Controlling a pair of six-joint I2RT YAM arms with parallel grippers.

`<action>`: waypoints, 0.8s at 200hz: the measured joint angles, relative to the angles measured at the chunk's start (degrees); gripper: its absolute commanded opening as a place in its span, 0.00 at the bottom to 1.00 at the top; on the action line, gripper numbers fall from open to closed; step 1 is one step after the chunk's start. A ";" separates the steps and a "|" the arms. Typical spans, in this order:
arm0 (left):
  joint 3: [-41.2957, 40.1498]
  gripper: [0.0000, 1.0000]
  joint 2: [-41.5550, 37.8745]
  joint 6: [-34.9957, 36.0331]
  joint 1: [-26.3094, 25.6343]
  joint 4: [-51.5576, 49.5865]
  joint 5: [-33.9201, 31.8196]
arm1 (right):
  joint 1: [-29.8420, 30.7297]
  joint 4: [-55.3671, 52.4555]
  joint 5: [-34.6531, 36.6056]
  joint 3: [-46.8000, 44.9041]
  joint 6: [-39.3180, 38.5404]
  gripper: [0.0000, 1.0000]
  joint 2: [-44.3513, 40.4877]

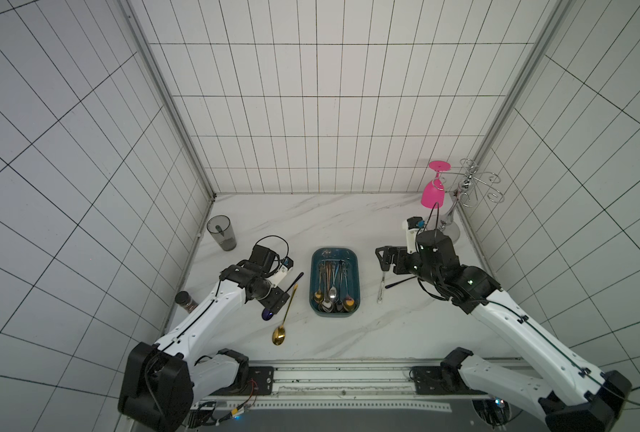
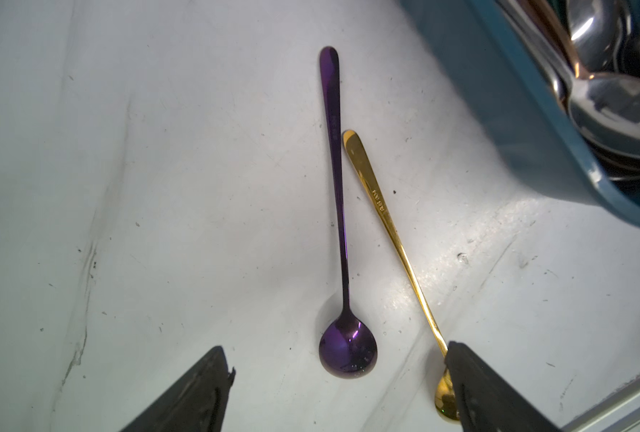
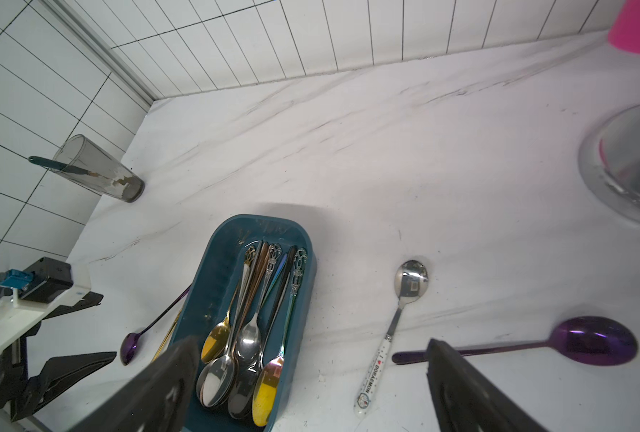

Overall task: Put the spoon into the storage box
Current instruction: Place the spoon in the storage box, then pick up the spoon from the center of the board.

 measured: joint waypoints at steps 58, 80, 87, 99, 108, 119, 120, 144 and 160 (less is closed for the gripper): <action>-1.60 0.82 5.62 -1.42 -0.33 5.53 -2.49 | -1.81 -3.23 7.26 -0.72 -1.99 0.99 -1.27; -1.60 0.69 7.78 -2.38 -0.44 6.73 -2.73 | -1.81 -3.30 10.84 -1.86 -2.38 0.99 -2.01; -1.57 0.65 8.52 -2.45 -0.44 6.91 -2.73 | -1.81 -3.23 11.87 -2.34 -2.78 0.99 -2.49; -1.57 0.61 9.77 -2.97 -0.50 7.15 -2.75 | -1.81 -2.95 13.33 -3.54 -3.80 0.99 -3.82; -1.57 0.61 10.47 -2.95 -0.66 7.23 -2.69 | -1.81 -2.80 14.27 -4.70 -4.79 0.99 -5.27; -1.57 0.60 11.30 -3.10 -1.03 7.37 -2.71 | -1.81 -2.86 15.17 -5.73 -6.23 0.99 -7.04; -1.57 0.60 11.41 -3.10 -1.09 7.39 -2.71 | -1.81 -2.89 15.23 -5.77 -6.32 0.99 -7.17; -1.57 0.57 13.31 -3.30 -1.64 7.56 -2.99 | -1.81 -3.19 17.29 -5.92 -8.72 0.99 -9.11; -1.57 0.54 14.27 -3.56 -1.95 7.61 -3.28 | -1.81 -3.28 18.21 -5.92 -9.55 0.99 -9.01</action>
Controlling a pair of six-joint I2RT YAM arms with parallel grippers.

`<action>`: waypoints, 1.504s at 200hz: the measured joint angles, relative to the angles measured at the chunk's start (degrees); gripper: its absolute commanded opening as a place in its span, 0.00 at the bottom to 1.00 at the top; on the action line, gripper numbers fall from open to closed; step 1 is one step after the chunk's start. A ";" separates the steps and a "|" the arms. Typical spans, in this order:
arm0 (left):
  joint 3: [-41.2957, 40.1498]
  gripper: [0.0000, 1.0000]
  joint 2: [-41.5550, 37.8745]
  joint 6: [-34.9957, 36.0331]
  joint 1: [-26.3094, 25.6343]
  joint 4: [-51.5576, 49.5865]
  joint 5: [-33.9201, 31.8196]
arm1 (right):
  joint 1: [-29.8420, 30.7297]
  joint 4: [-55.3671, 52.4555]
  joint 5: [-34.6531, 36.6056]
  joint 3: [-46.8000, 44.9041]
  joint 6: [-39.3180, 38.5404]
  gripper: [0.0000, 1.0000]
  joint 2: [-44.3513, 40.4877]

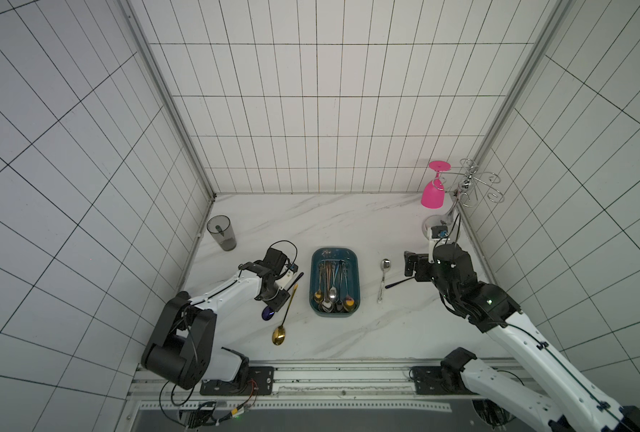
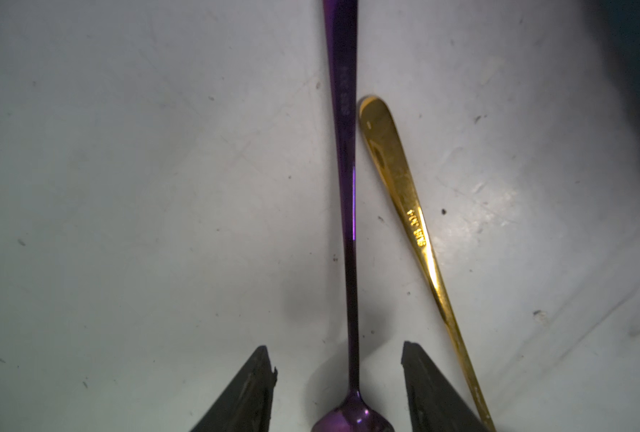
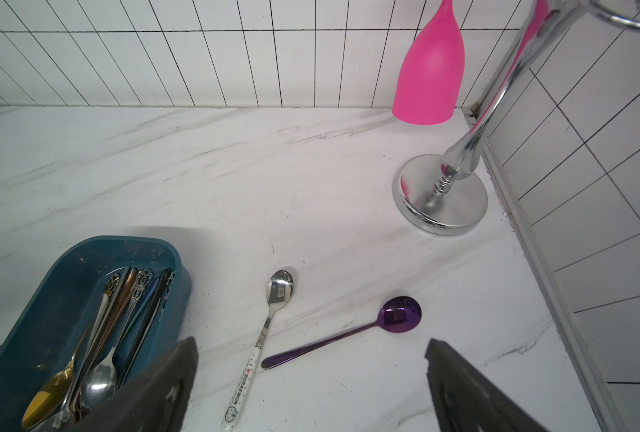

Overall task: Put the spoon into the storage box
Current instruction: Pick up the spoon from the center of the board.

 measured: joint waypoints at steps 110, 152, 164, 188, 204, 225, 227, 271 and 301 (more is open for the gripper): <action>0.24 0.15 3.26 -1.18 -1.11 0.59 -0.07 | 0.00 -1.73 2.62 0.00 -1.09 0.99 0.74; 0.26 0.00 3.10 -1.86 -1.16 1.14 -0.87 | 0.00 -1.75 3.32 0.00 -1.11 0.99 0.33; 0.26 0.00 2.82 -1.92 -1.16 1.27 -1.38 | 0.00 -1.77 3.32 0.00 -1.14 0.98 0.33; 0.26 0.00 2.25 -2.34 -1.16 1.29 -2.62 | 0.00 -1.75 3.34 0.00 -1.11 0.99 0.31; 0.48 0.00 1.49 -2.62 -1.16 1.20 -3.17 | 0.00 -1.75 3.32 0.00 -1.14 0.99 0.28; 2.43 0.00 0.63 -3.54 -1.16 0.52 -4.83 | 0.00 -1.77 3.34 0.00 -1.14 0.98 0.22; 2.75 0.00 0.55 -3.65 -1.16 0.35 -5.05 | 0.00 -1.77 3.32 0.00 -1.11 0.98 0.20; 11.47 0.00 -2.23 -5.11 -1.09 -0.79 -8.59 | 0.00 -1.81 3.06 0.11 -1.05 0.99 -0.20; 15.28 0.00 -5.97 -5.66 -0.98 -0.59 -6.14 | 0.00 -1.70 1.97 0.13 -0.31 1.00 -0.22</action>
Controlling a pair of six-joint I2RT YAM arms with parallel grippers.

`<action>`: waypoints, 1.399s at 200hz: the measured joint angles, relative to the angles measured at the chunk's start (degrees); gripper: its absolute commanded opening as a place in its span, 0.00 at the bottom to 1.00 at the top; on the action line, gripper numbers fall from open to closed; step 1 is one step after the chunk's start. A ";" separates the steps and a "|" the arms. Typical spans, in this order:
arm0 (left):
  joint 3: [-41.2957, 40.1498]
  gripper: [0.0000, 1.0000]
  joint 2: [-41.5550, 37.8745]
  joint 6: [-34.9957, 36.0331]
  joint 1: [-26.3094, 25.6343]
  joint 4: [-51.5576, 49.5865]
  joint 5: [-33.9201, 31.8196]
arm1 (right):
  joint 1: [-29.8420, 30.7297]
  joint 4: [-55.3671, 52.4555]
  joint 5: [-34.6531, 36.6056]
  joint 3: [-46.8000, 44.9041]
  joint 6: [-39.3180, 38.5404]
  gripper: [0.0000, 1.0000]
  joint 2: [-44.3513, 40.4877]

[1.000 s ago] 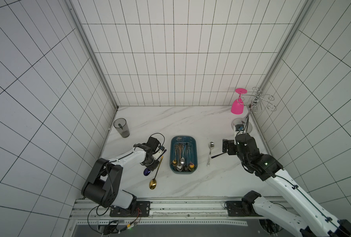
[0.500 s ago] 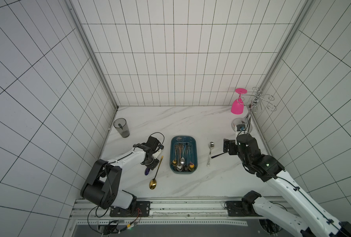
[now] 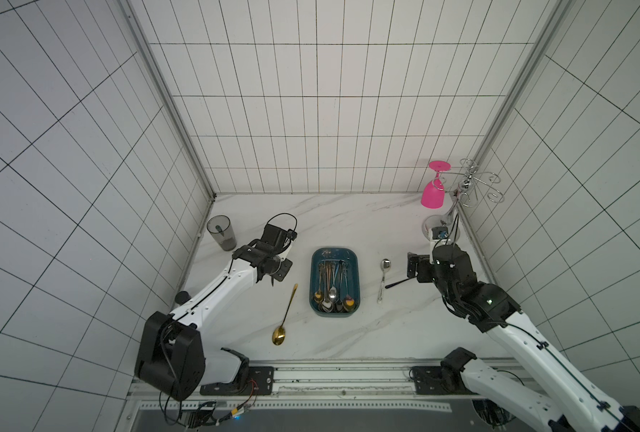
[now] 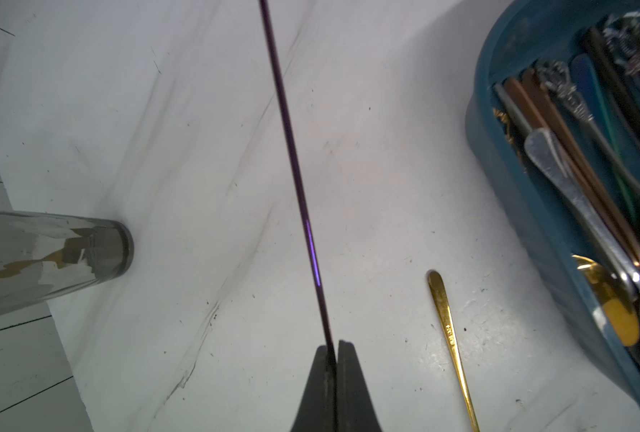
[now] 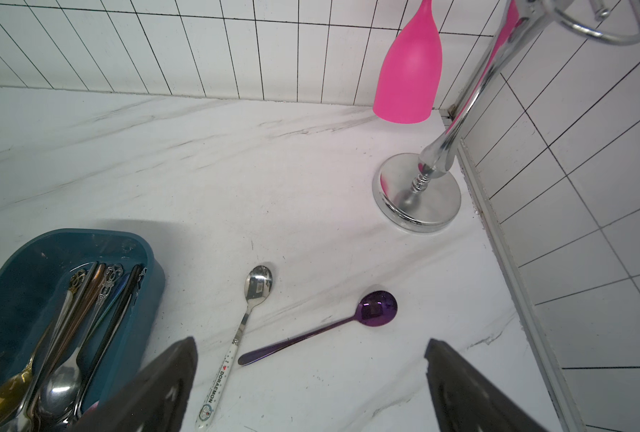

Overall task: Put the spoon into the storage box
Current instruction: Pick up the spoon from the center of the board.

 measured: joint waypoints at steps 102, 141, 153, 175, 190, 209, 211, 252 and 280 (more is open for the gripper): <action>12.28 0.00 -0.57 -7.06 0.28 2.84 27.74 | 0.00 0.35 -13.44 7.28 3.13 0.98 3.80; 12.33 0.00 1.81 -14.84 2.03 5.92 47.19 | -0.28 0.26 -21.68 11.15 4.13 0.95 6.69; 10.91 0.00 1.62 -18.58 3.15 9.33 53.20 | -0.83 0.66 -25.83 12.66 5.16 0.95 8.20; 5.33 0.00 0.79 -27.67 5.09 18.97 63.30 | -2.43 3.08 -34.42 14.58 7.89 0.95 11.54; 1.62 0.00 0.59 -33.03 5.77 24.61 68.35 | -3.85 5.79 -40.37 14.69 10.58 0.94 13.57; -1.01 0.00 0.35 -37.48 5.79 29.27 72.89 | -6.34 10.49 -48.11 14.69 15.04 0.92 16.26; -1.16 0.00 0.31 -37.88 5.79 29.68 73.29 | -6.56 10.93 -48.52 14.69 15.74 0.92 16.50; -1.53 0.00 -1.20 -42.16 4.87 36.22 78.66 | -9.88 25.05 -61.33 14.69 27.87 0.88 22.29; -1.62 0.00 -1.49 -42.71 3.41 37.97 80.28 | -10.71 35.69 -67.14 14.69 36.74 0.82 26.29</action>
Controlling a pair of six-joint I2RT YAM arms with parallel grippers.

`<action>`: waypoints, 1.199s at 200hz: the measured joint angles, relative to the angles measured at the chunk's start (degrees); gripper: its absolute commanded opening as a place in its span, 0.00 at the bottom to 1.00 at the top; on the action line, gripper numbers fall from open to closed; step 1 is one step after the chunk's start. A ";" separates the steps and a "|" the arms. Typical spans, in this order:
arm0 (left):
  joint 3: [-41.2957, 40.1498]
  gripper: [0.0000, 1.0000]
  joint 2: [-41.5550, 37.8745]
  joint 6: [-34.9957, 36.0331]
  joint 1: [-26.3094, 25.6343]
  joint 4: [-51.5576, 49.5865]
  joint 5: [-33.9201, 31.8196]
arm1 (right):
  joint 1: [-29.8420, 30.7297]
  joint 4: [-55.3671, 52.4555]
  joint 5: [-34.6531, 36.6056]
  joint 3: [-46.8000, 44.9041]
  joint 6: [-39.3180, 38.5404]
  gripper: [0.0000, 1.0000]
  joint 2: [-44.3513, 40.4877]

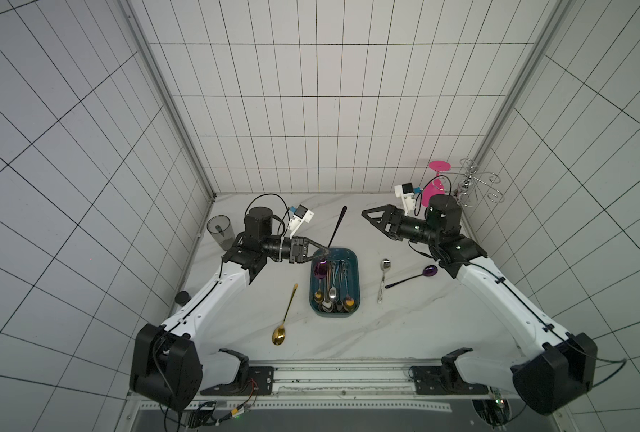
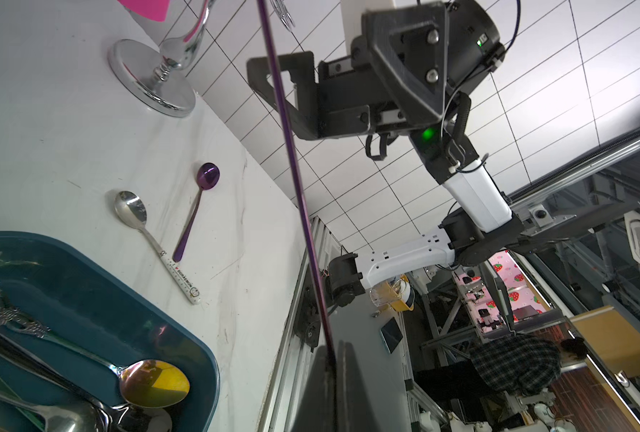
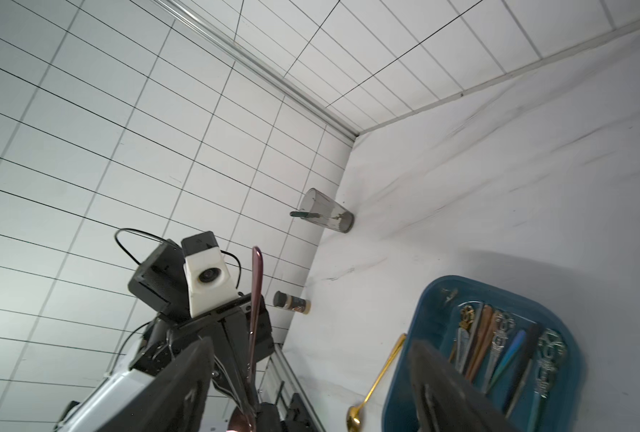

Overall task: Put the spoon into the storage box
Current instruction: Pick up the spoon from the center of the board.

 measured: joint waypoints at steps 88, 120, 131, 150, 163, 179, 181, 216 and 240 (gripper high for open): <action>-1.88 0.00 0.00 -3.13 -1.36 4.59 1.11 | 1.36 14.38 -6.71 0.00 10.95 0.67 6.62; -1.97 0.00 0.00 -4.15 -1.40 5.88 1.09 | 3.61 15.28 -7.56 0.00 11.21 0.60 8.85; -2.08 0.00 0.00 -4.39 -1.44 6.29 1.09 | 4.15 15.43 -7.69 0.00 11.52 0.58 9.42; -2.25 0.00 0.00 -4.74 -1.55 6.45 1.05 | 4.87 15.80 -7.72 0.00 11.91 0.53 10.03; -2.49 0.00 0.00 -4.74 -1.66 6.69 0.98 | 5.31 16.33 -7.76 0.00 12.04 0.44 10.29; -2.89 0.00 0.00 -4.98 -1.73 6.73 0.74 | 5.95 16.92 -7.89 0.42 12.13 0.27 10.95; -2.95 0.00 0.00 -5.11 -1.73 6.71 0.74 | 6.01 17.11 -7.93 0.46 12.15 0.24 11.08; -3.39 0.00 0.04 -5.79 -1.70 6.25 0.37 | 6.78 19.08 -8.26 1.11 12.83 0.00 12.02; -3.48 0.31 0.04 -5.49 -1.57 6.58 0.22 | 6.75 18.88 -8.41 1.18 12.31 0.00 12.04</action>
